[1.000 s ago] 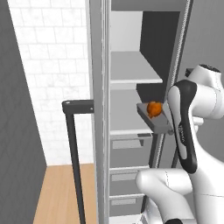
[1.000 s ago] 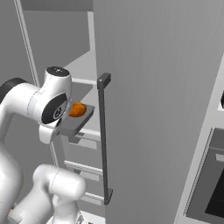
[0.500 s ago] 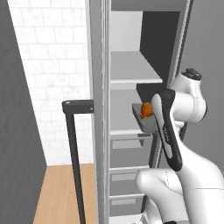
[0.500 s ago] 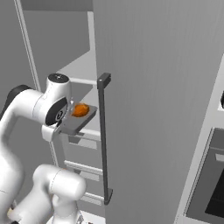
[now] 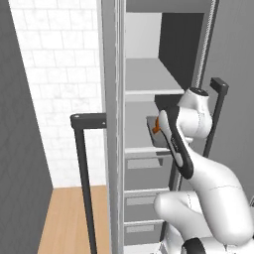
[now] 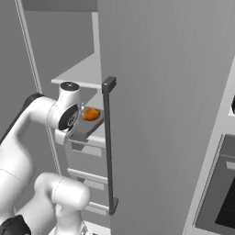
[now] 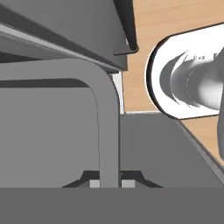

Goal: Take the meat container that has the chicken drumstick and place it on the second highest rack of the freezer. Then take the vegetable container that has the lime and tomato and place it on the highest rack of the freezer.

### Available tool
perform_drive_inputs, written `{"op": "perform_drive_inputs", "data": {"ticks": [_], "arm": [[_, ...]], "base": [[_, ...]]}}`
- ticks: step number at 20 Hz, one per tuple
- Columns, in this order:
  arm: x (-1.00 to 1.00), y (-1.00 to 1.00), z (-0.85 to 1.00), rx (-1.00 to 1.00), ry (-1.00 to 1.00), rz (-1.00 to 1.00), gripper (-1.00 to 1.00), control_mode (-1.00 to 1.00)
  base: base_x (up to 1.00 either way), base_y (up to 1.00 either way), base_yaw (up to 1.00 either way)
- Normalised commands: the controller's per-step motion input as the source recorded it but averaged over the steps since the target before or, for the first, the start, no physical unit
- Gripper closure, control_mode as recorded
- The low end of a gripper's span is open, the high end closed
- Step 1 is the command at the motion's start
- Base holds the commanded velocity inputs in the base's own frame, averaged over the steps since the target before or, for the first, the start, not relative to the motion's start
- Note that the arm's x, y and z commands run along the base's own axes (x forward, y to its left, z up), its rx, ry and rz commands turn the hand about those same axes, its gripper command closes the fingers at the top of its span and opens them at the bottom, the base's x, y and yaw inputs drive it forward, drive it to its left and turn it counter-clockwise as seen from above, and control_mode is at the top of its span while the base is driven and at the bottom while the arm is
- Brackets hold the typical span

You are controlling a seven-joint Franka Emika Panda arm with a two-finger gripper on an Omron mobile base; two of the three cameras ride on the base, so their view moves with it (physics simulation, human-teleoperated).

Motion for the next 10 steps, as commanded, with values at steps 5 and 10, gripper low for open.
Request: {"op": "perform_drive_inputs", "data": {"ticks": [5, 10], "arm": [[0.47, 0.0, -0.53, -0.06, -0.04, 0.0, 1.0, -1.0], [0.55, 0.0, -0.41, -0.02, -0.06, 0.0, 1.0, -1.0]], "base": [[0.0, 0.0, 0.0], [0.0, 0.0, 0.0]]}}
